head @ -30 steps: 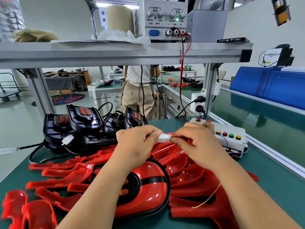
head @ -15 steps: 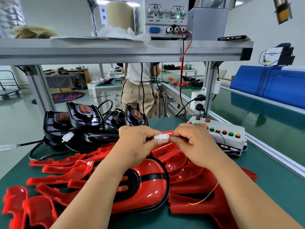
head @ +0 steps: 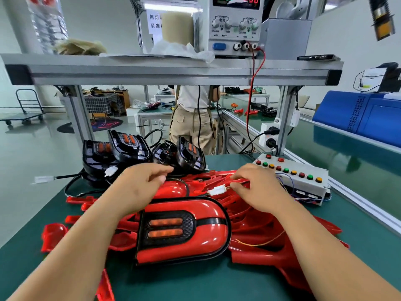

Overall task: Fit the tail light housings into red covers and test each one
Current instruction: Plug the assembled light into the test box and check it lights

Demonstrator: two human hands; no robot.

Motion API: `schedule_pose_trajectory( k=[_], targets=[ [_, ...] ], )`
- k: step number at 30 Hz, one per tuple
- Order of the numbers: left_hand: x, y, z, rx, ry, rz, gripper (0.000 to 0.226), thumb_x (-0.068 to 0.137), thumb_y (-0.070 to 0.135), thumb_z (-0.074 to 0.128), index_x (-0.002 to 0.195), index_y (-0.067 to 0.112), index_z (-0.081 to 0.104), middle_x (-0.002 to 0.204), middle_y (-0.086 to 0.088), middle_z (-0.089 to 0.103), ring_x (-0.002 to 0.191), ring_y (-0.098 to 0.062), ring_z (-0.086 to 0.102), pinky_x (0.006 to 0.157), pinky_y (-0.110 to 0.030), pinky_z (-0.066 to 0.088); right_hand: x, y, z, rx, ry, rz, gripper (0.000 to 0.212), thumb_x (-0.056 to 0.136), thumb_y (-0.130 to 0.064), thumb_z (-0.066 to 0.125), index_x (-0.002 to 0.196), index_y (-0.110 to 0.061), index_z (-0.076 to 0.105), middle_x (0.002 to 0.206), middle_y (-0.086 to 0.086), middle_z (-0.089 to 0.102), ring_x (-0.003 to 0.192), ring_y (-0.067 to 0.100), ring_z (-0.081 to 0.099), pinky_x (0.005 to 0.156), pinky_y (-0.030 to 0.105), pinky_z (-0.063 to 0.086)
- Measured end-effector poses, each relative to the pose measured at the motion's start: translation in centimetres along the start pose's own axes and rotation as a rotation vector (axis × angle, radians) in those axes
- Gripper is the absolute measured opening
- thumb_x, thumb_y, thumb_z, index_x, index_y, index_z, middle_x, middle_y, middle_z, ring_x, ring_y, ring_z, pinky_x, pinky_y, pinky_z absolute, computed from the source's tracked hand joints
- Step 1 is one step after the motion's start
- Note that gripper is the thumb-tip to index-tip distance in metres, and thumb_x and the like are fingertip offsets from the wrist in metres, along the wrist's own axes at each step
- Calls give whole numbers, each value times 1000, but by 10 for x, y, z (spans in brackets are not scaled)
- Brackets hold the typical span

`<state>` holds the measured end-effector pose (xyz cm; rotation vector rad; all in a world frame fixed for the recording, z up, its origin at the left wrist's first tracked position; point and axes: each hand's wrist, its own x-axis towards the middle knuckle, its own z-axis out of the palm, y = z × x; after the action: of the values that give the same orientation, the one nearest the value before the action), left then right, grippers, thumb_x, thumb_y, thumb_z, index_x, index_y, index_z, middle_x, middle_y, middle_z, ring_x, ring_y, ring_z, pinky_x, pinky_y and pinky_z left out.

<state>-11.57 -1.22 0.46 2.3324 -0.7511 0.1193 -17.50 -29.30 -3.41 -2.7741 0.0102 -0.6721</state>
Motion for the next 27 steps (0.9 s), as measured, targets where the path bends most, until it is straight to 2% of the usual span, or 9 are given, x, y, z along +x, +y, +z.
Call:
schedule_pose_trajectory(
  k=[1,3,5,8,11,13,15,21,27],
  targets=[
    [-10,-9,-7,18,-53,-23,43,95,33,60,137,37,50,132,12,57,123,-3,50,102,-20,35,1,-1,-2,8,-6,5,23,92,-36,61,111,-25,69,112,-8,62,109,11,54,97,31,36],
    [-30,-26,-15,11,-250,-50,89,76,62,69,150,41,24,147,21,32,135,2,31,107,-19,26,3,-2,-4,0,-20,41,22,93,-33,60,110,-23,68,112,-7,62,105,12,55,85,24,37],
    [-49,-37,-14,50,-459,-48,132,52,78,75,149,49,-10,150,35,-3,142,5,4,116,-24,15,4,-3,-3,-78,-35,111,21,94,-38,56,107,-23,64,107,-6,61,97,13,55,78,26,38],
    [-65,-48,0,181,-563,-11,146,45,76,81,130,58,-37,136,44,-37,144,-2,-18,122,-35,9,7,0,-2,-325,-84,228,37,92,-58,45,102,-24,53,99,-6,61,88,16,54,72,33,40],
    [-68,-53,9,166,-457,30,145,49,67,83,129,61,-37,141,42,-27,149,-11,7,117,-32,27,14,11,1,-423,-177,333,61,89,-70,35,117,-18,50,119,3,59,110,23,55,93,43,42],
    [-68,-56,13,138,-379,46,144,47,66,82,128,63,-37,141,40,-16,141,-8,21,113,-26,31,18,20,4,-417,-244,391,80,87,-74,31,138,-13,40,144,7,44,134,25,41,108,48,32],
    [-67,-58,19,122,-317,43,146,43,71,80,129,64,-37,140,38,-10,138,-11,25,112,-28,32,23,26,4,-396,-293,411,90,85,-77,28,148,-14,27,157,5,28,145,23,24,115,50,21],
    [-61,-61,28,94,-260,49,144,43,77,76,124,63,-42,139,37,-8,140,-14,22,116,-34,30,44,36,2,-353,-437,476,111,75,-89,25,155,-14,6,164,5,-5,150,19,-13,119,50,-6],
    [-61,-58,27,111,-240,58,143,46,76,75,124,62,-43,132,45,-15,143,-13,13,122,-39,13,54,42,4,-330,-504,482,133,54,-101,12,156,-15,5,164,5,-9,149,18,-15,118,48,-12]
  ],
)
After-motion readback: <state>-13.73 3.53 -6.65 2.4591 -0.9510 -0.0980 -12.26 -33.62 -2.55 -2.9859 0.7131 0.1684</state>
